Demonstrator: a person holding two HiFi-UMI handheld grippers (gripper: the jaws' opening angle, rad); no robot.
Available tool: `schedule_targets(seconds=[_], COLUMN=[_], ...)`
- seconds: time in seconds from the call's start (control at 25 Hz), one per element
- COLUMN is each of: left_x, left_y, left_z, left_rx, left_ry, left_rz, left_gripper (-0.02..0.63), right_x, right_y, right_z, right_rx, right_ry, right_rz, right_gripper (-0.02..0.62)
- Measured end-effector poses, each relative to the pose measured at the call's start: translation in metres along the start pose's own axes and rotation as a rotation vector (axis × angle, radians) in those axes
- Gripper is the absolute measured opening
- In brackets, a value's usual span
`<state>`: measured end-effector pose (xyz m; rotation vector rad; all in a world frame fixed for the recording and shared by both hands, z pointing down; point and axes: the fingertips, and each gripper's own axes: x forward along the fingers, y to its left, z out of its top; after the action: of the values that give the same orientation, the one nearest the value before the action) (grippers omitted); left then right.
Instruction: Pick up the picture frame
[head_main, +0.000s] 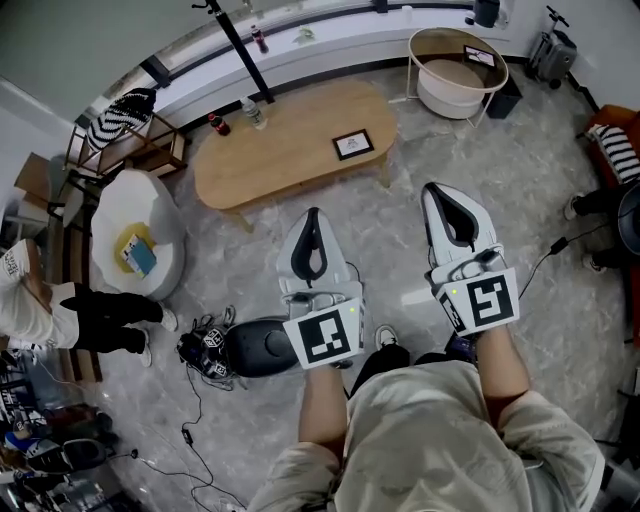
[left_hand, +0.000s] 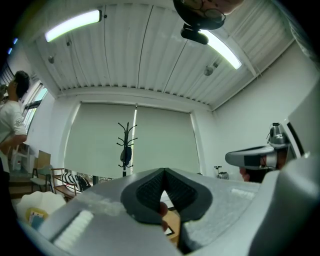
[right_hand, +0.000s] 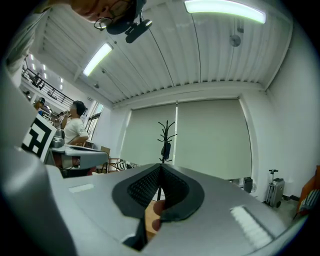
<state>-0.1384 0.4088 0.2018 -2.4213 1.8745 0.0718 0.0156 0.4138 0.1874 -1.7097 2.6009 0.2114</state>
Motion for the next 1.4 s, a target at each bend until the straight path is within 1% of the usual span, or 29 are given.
schedule_targets(seconds=[0.24,0.4,0.64,0.96,1.28,1.4], left_x=[0.007,0.015,0.037,0.100,0.180,0.210], left_y=[0.012,0.013,0.011,-0.001,-0.021,-0.031], left_z=[0.006,0.009,0.008,0.008,0.008,0.007], left_rx=[-0.020,0.023,0.054,0.096,0.106,0.115], left_ry=[-0.010,-0.024,-0.037,-0.042,-0.022,-0.012], left_rz=[0.005,0.007,0.015,0.012,0.015,0.019], left_gripper=[0.003,0.003,0.003,0.003,0.003,0.003], right_x=[0.009,0.016,0.032,0.081,0.135,0.153], right_y=[-0.004,-0.009,-0.027,-0.066,-0.129,-0.153], right_z=[0.007,0.004,-0.002,-0.012,-0.022,-0.028], right_rx=[-0.008,0.000,0.003,-0.005,0.000,0.003], right_ry=[-0.005,-0.019,-0.045,-0.063,-0.062,-0.055], right_rz=[-0.010,-0.006,-0.010,0.015,0.012,0.024], right_gripper=[0.002,0.002,0.002,0.002,0.002,0.002])
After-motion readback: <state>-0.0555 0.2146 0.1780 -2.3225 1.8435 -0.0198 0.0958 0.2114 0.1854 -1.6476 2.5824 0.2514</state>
